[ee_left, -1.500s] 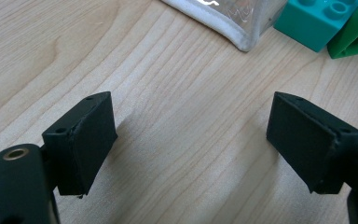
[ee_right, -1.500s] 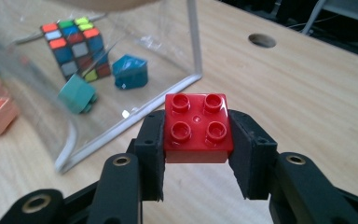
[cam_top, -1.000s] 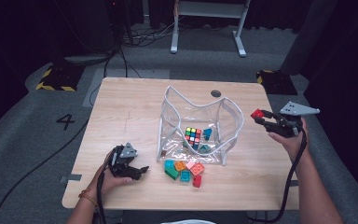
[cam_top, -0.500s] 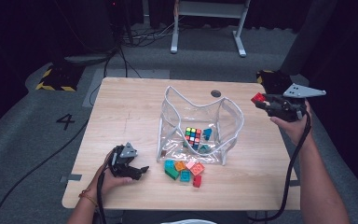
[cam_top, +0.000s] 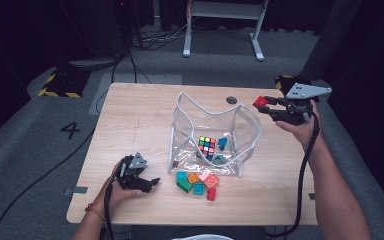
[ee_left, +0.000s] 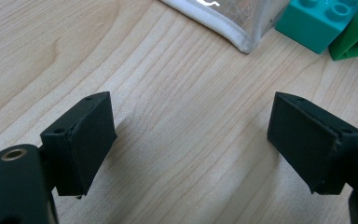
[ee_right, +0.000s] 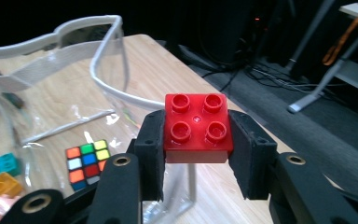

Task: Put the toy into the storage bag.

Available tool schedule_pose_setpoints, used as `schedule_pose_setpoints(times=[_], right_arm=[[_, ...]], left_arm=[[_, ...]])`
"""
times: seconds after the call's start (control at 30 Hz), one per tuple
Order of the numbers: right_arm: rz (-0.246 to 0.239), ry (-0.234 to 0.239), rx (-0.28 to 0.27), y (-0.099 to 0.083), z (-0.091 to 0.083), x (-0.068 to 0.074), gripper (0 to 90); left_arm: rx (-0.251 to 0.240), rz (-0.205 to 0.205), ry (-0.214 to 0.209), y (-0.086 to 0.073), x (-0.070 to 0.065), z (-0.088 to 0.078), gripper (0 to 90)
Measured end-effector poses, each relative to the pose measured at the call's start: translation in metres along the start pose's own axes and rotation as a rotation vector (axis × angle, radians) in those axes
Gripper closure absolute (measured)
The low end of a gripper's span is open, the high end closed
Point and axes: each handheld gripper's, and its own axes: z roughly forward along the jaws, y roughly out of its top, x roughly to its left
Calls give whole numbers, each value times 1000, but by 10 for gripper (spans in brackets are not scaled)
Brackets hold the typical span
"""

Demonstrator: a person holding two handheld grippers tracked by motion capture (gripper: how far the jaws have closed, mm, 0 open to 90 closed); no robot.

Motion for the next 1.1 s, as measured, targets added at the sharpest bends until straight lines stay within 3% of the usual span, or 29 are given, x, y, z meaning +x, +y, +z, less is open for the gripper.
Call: schedule_pose_setpoints(times=[0.17,0.7,1.1], right_arm=[[-13,50,9,6,12,10,596],[-132,191,76,18,48,39,596],[-235,269,248,28,84,57,596]], left_arm=[[0,-3,-1,0,0,0,151],[1,-3,-2,0,0,0,152],[1,-2,-2,0,0,0,151]])
